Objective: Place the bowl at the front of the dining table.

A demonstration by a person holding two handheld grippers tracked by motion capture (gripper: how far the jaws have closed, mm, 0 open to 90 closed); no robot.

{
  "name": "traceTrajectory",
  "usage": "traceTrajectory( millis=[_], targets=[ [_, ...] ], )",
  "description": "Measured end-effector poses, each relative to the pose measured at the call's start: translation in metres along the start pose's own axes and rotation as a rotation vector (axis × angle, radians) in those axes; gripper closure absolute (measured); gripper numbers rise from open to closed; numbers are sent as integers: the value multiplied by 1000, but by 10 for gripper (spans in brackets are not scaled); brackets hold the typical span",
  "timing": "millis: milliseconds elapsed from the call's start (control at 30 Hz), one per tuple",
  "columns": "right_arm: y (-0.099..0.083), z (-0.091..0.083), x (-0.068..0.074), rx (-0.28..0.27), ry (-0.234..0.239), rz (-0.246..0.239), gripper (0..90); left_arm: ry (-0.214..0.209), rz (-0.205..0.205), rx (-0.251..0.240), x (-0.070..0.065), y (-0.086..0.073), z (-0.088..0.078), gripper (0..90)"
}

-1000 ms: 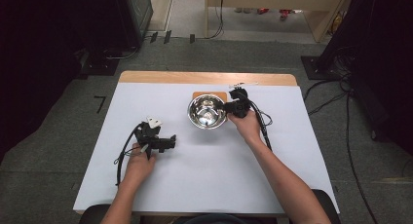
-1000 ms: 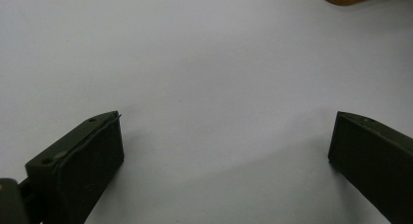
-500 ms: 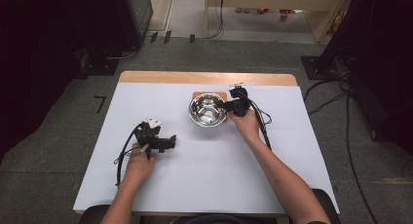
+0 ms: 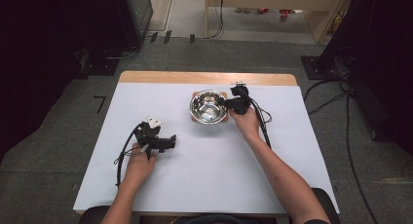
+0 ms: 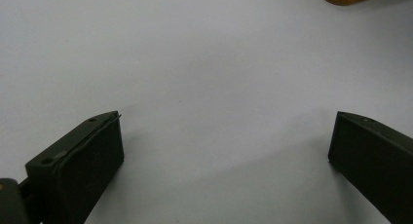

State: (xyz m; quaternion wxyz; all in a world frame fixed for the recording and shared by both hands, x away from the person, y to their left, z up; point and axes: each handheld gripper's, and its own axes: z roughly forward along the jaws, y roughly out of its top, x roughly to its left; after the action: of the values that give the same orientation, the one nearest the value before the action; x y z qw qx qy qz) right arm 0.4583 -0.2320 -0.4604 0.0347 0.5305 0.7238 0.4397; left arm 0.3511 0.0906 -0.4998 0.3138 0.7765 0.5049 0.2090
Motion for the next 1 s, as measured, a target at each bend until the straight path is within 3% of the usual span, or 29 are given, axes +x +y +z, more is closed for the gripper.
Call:
traceTrajectory(
  millis=[1000],
  targets=[
    [0,5,-15,-39,-35,65,858,3,-3,-1,0,0,0,0]
  ],
)
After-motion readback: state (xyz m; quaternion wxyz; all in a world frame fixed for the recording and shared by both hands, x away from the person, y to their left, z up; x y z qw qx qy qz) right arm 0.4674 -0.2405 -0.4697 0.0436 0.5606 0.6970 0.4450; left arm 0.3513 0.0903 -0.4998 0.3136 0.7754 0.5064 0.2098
